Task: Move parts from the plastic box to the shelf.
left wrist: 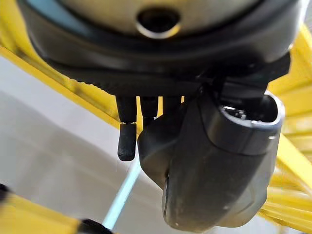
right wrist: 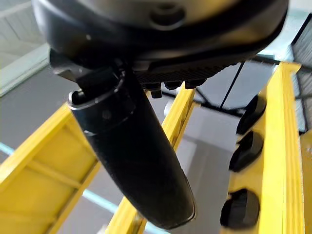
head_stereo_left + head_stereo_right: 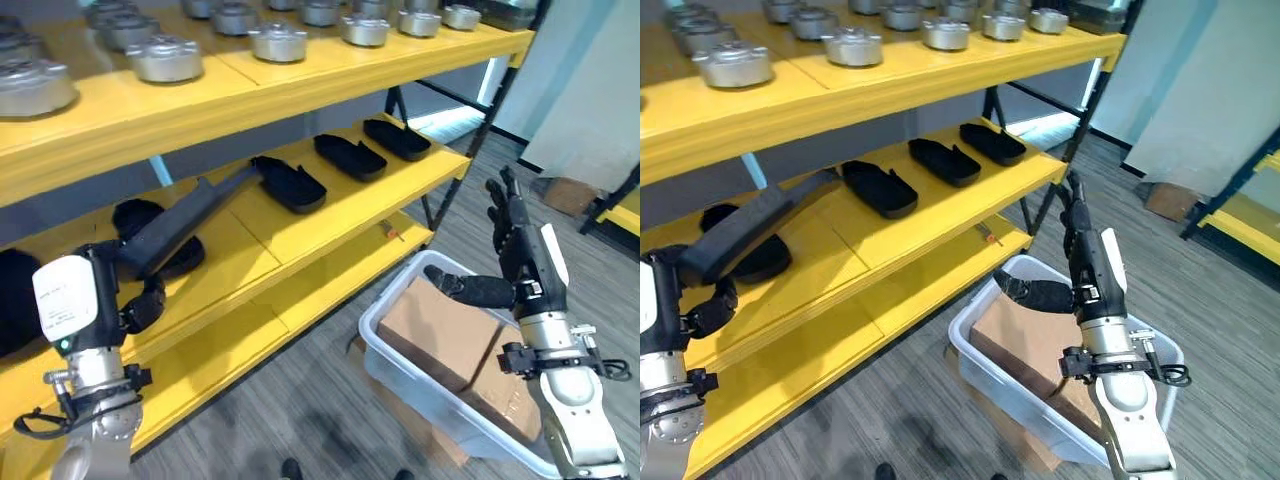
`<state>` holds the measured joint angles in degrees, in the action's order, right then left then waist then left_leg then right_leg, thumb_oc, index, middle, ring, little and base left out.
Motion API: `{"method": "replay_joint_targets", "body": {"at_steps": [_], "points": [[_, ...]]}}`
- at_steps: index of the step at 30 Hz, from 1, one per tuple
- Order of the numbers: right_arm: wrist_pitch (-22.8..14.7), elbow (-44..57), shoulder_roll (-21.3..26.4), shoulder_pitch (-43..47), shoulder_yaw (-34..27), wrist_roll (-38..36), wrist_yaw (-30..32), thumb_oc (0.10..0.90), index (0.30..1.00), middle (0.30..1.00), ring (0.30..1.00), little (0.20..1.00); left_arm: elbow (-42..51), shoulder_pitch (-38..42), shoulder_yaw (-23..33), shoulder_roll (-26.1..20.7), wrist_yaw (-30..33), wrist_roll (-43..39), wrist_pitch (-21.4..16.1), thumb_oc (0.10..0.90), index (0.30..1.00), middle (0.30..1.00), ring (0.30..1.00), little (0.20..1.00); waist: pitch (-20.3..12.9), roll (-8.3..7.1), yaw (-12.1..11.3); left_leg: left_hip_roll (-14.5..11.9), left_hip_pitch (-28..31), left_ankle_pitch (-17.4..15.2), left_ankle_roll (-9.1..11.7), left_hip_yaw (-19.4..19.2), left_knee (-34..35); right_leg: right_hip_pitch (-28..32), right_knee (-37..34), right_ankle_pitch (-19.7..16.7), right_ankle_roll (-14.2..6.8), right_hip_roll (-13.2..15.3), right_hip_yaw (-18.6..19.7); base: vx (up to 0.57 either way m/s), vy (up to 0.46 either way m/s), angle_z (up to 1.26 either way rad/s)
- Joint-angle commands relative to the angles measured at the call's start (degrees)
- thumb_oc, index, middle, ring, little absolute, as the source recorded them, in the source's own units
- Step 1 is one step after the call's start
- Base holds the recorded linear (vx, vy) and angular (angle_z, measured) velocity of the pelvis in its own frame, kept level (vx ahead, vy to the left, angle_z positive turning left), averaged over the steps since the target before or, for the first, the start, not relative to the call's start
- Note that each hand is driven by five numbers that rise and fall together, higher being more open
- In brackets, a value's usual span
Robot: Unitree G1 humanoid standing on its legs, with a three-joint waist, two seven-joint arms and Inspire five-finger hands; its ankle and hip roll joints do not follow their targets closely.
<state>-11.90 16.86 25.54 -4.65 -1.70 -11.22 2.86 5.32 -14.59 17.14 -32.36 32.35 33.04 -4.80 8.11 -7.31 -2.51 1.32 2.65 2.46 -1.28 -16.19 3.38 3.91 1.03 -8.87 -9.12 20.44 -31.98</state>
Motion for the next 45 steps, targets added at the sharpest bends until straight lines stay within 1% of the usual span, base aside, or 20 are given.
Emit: {"method": "replay_joint_targets", "body": {"at_steps": [1,2,3,4,5,6,7,11,13,21,29,31,32,33,35,38,39,40,42,45], "points": [[-4.65,-0.03,0.48,6.85,-1.93,0.19,1.55,0.9,1.0,1.0,1.0,1.0,7.25,6.89,7.9,-3.42,6.95,0.72,-1.75,0.4,0.3,0.3,0.3,0.3,-1.37,1.09,0.97,-1.43,1.91,-5.49,1.67,4.53,1.62,-2.77,4.61,-6.58,-4.91,3.96,3.39,-0.16,0.172,0.34],[-4.71,-0.46,0.18,6.46,-2.26,-0.09,1.62,0.9,1.0,1.0,1.0,1.0,6.44,7.88,7.19,-4.24,6.72,0.18,-1.7,0.4,0.3,0.3,0.3,0.3,-0.67,1.42,3.0,-1.52,1.45,-4.77,0.79,6.67,1.62,-4.95,7.76,-1.81,-2.96,-1.46,12.6,-0.17,0.167,0.48],[-4.69,-0.48,0.27,6.54,-2.42,-0.15,1.49,0.9,1.0,1.0,1.0,1.0,5.94,8.31,6.78,-4.55,6.26,-0.19,-1.74,0.4,0.3,0.3,0.3,0.3,-0.55,1.85,3.35,-1.64,1.2,-4.19,0.38,7.11,1.62,-6.32,10.33,2.0,-1.59,-5.45,16.17,-0.08,0.168,0.82],[-4.77,-0.47,0.37,6.51,-2.49,-0.13,1.42,0.9,1.0,1.0,1.0,1.0,5.62,8.45,6.58,-4.5,5.99,-0.35,-1.74,0.4,0.3,0.3,0.3,0.3,-0.85,2.08,3.15,-1.66,0.97,-3.91,0.19,7.26,1.62,-6.47,11.75,4.84,-0.49,-8.02,17.84,-0.03,0.065,0.82],[-4.79,-0.46,0.4,6.51,-2.52,-0.13,1.42,0.9,1.0,1.0,1.0,1.0,5.61,8.48,6.57,-4.49,5.98,-0.36,-1.74,0.4,0.3,0.3,0.3,0.3,-0.85,2.1,3.05,-1.75,0.82,-3.64,0.25,7.13,1.62,-6.72,11.87,4.75,-0.22,-8.09,17.86,0.01,0.081,0.57],[-4.95,-0.54,0.42,6.23,-2.95,-0.2,1.24,0.9,1.0,1.0,1.0,1.0,4.8,8.51,6.11,-3.83,5.65,-0.37,-1.43,0.4,0.3,0.3,0.3,0.3,-1.39,2.43,2.82,-0.86,0.65,-3.22,-0.52,8.61,1.62,-6.08,14.77,9.4,1.47,-13.04,19.7,-0.01,0.068,0.19],[-5.06,-0.65,0.55,6.01,-3.23,-0.29,1.18,0.9,1.0,1.0,1.0,1.0,4.49,8.45,5.93,-3.33,5.49,-0.47,-1.28,0.4,0.3,0.3,0.3,0.3,-1.63,2.57,2.78,-0.61,0.43,-2.64,-0.66,9.08,1.62,-6.26,15.78,11.02,2.38,-15.12,20.04,0.03,0.087,0.04],[-5.25,-1.25,0.7,6.02,-3.42,-0.29,1.63,0.9,1.0,1.0,1.0,1.0,3.82,7.98,5.84,-2.71,5.07,-0.11,-0.83,0.4,0.3,0.3,0.3,0.3,-2.66,2.42,2.48,0.07,-0.01,-1.99,-0.35,10.19,1.62,-4.87,11.35,13.12,3.85,-18.3,22.0,-0.04,-0.039,0.16],[-4.98,-0.98,0.74,6.27,-2.73,-0.17,1.73,0.9,1.0,1.0,1.0,1.0,3.35,6.99,6.52,-2.25,5.38,0.53,-0.4,0.4,0.3,0.3,0.3,0.3,-3.5,2.31,2.07,-0.43,-1.59,-0.62,0.89,10.5,1.62,-2.37,3.68,12.6,4.35,-19.62,24.35,-0.12,-0.107,0.01],[-5.02,0.02,0.97,5.94,-2.47,-2.08,1.43,0.9,1.0,1.0,1.0,1.0,3.96,5.47,7.18,-0.57,5.13,-0.65,-1.02,0.4,0.3,0.3,0.3,0.3,-3.06,2.31,1.02,-1.79,-5.6,2.36,3.02,11.51,0.96,0.96,-5.22,9.33,4.63,-19.56,20.45,-0.12,-0.093,0.09],[-5.64,0.72,2.51,6.77,-2.82,-2.86,1.67,0.9,1.0,1.0,1.0,1.0,3.68,4.22,7.8,0.7,5.52,-0.27,-0.44,0.4,0.3,0.3,0.3,0.3,0.02,3.67,0.34,-2.21,-12.11,1.97,5.15,11.54,-8.82,1.06,-5.99,9.17,6.38,-18.7,16.39,-0.12,-0.037,0.31],[-5.8,0.38,2.97,7.68,-2.22,-2.8,2.33,0.9,1.0,1.0,1.0,1.0,3.55,5.14,7.22,1.1,6.22,-0.91,-0.39,0.4,0.3,0.3,0.3,0.3,0.83,3.1,0.99,-4.0,-11.55,-1.56,5.11,7.79,-14.13,0.08,-5.6,8.09,6.64,-16.84,14.57,-0.21,0.029,0.52],[-5.52,0.38,3.04,7.31,-2.23,-2.77,2.23,0.9,1.0,1.0,1.0,1.0,3.88,5.22,7.37,1.54,6.56,-1.25,-0.59,0.4,0.3,0.3,0.3,0.3,0.81,2.36,1.67,-6.47,-9.75,-5.54,4.58,6.58,-19.29,-0.54,-4.85,7.79,6.63,-15.35,13.17,-0.11,0.028,0.72],[-5.51,0.42,3.04,7.27,-2.2,-2.76,2.22,0.9,1.0,1.0,1.0,1.0,3.93,5.16,7.39,1.57,6.55,-1.25,-0.58,0.4,0.3,0.3,0.3,0.3,0.92,2.55,1.76,-6.7,-9.92,-6.04,4.62,6.74,-19.98,-0.38,-4.78,7.91,6.62,-15.53,13.07,-0.09,0.044,0.6],[-5.4,0.38,2.92,6.39,-2.61,-3.24,2.02,0.9,1.0,1.0,1.0,1.0,3.98,5.46,7.01,2.2,6.89,-1.58,-0.57,0.4,0.3,0.3,0.3,0.3,0.5,2.21,2.73,-10.42,-7.25,-7.05,4.91,6.05,-21.49,-0.6,-4.3,7.96,6.48,-14.59,11.45,-0.04,0.075,0.45],[-5.64,0.5,2.88,4.02,-4.42,-3.49,2.6,0.9,1.0,1.0,1.0,1.0,4.25,6.53,6.1,3.29,7.65,-2.57,-0.91,0.4,0.3,0.3,0.3,0.3,-0.53,2.93,5.03,-20.66,-2.41,-3.28,7.1,3.17,-19.14,-0.8,-3.31,8.94,5.35,-12.49,9.22,0.03,0.169,0.66],[-5.65,0.71,2.98,3.59,-4.55,-3.49,2.6,0.9,1.0,1.0,1.0,1.0,4.27,6.39,5.91,3.41,7.71,-2.62,-0.94,0.4,0.3,0.3,0.3,0.3,-0.72,3.43,5.11,-21.23,-1.63,-2.45,7.91,3.41,-17.7,-0.69,-2.85,9.56,5.4,-13.15,9.12,0.01,0.291,0.61],[-5.89,0.87,3.0,1.75,-6.17,-2.95,3.18,0.9,1.0,1.0,1.0,1.0,4.56,6.78,5.18,3.74,7.97,-2.8,-1.58,0.4,0.3,0.3,0.3,0.3,-1.54,4.81,6.26,-24.6,0.71,1.74,9.83,3.92,-14.49,-1.17,-1.99,10.07,4.44,-11.99,7.84,0.06,0.152,0.42],[-6.19,1.25,3.41,0.84,-7.43,-2.49,3.89,0.9,1.0,1.0,1.0,1.0,4.28,7.08,4.1,4.2,8.52,-2.93,-1.79,0.4,0.3,0.3,0.3,0.3,-2.04,6.53,6.71,-24.04,2.06,2.12,11.25,7.23,-9.54,-1.19,-0.68,10.67,3.87,-11.58,7.95,0.08,0.339,0.47],[-6.33,1.49,3.27,0.52,-8.27,-1.91,4.51,0.9,1.0,1.0,1.0,1.0,4.32,7.24,3.77,4.87,8.69,-3.2,-1.76,0.4,0.3,0.3,0.3,0.3,-2.2,7.08,7.29,-22.97,2.47,0.07,11.43,6.27,-7.18,-1.22,0.69,10.44,3.33,-9.94,7.9,0.06,0.215,0.56]]}}
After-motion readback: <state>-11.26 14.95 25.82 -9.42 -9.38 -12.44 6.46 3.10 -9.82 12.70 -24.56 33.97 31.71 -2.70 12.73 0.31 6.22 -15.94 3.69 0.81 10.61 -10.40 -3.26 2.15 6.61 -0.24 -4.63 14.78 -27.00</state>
